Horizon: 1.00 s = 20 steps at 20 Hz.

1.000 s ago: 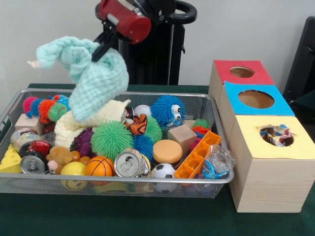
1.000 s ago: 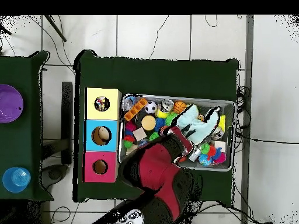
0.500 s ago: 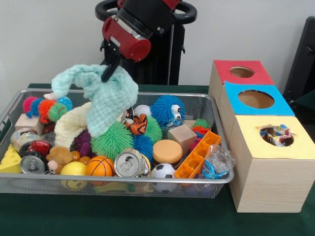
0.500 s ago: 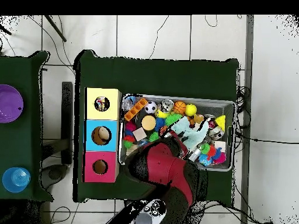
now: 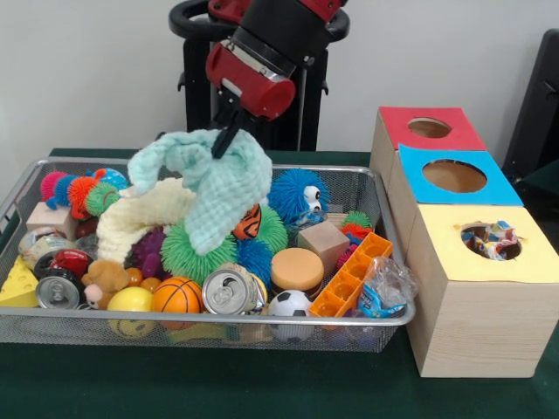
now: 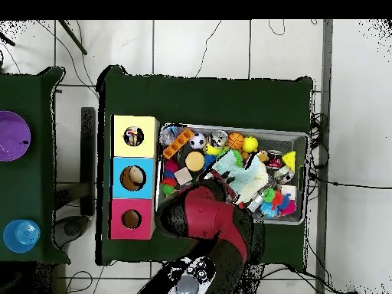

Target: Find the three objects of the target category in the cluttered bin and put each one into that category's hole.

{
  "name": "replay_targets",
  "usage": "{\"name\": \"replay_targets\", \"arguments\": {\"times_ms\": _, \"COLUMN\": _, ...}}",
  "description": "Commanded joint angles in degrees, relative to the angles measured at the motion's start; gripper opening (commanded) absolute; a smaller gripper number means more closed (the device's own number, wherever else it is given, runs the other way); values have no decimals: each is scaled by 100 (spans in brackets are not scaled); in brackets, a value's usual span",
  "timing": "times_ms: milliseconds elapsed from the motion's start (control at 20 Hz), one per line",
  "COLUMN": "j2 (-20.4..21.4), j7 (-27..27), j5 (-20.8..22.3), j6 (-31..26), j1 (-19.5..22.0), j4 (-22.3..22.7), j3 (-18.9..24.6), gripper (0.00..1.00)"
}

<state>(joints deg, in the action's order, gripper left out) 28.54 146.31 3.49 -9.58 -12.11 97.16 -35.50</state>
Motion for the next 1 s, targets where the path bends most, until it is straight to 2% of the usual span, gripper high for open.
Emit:
{"name": "replay_targets", "arguments": {"times_ms": 50, "j2": 305, "j7": -702, "j5": 411, "j6": -853, "j1": 506, "j4": 61, "j3": 1348, "gripper": 0}}
{"name": "replay_targets", "arguments": {"times_ms": 200, "j2": 487, "j7": -1004, "j5": 541, "j6": -1156, "j1": 880, "j4": 147, "j3": 1827, "gripper": 0}}
{"name": "replay_targets", "arguments": {"times_ms": 350, "j2": 509, "j7": -831, "j5": 602, "j6": -1280, "j1": 880, "j4": 101, "j3": 1786, "gripper": 0}}
{"name": "replay_targets", "arguments": {"times_ms": 400, "j2": 521, "j7": -732, "j5": 685, "j6": -1378, "j1": 882, "j4": 93, "j3": 1809, "gripper": 100}}
{"name": "replay_targets", "arguments": {"times_ms": 550, "j2": 468, "j7": -671, "j5": 769, "j6": -1194, "j1": 823, "j4": 1, "j3": 1767, "gripper": 100}}
{"name": "replay_targets", "arguments": {"times_ms": 800, "j2": 167, "j7": -36, "j5": 875, "j6": -859, "j1": 352, "j4": -288, "j3": 1115, "gripper": 100}}
{"name": "replay_targets", "arguments": {"times_ms": 1000, "j2": 77, "j7": 267, "j5": 887, "j6": -871, "j1": 49, "j4": -347, "j3": 679, "gripper": 100}}
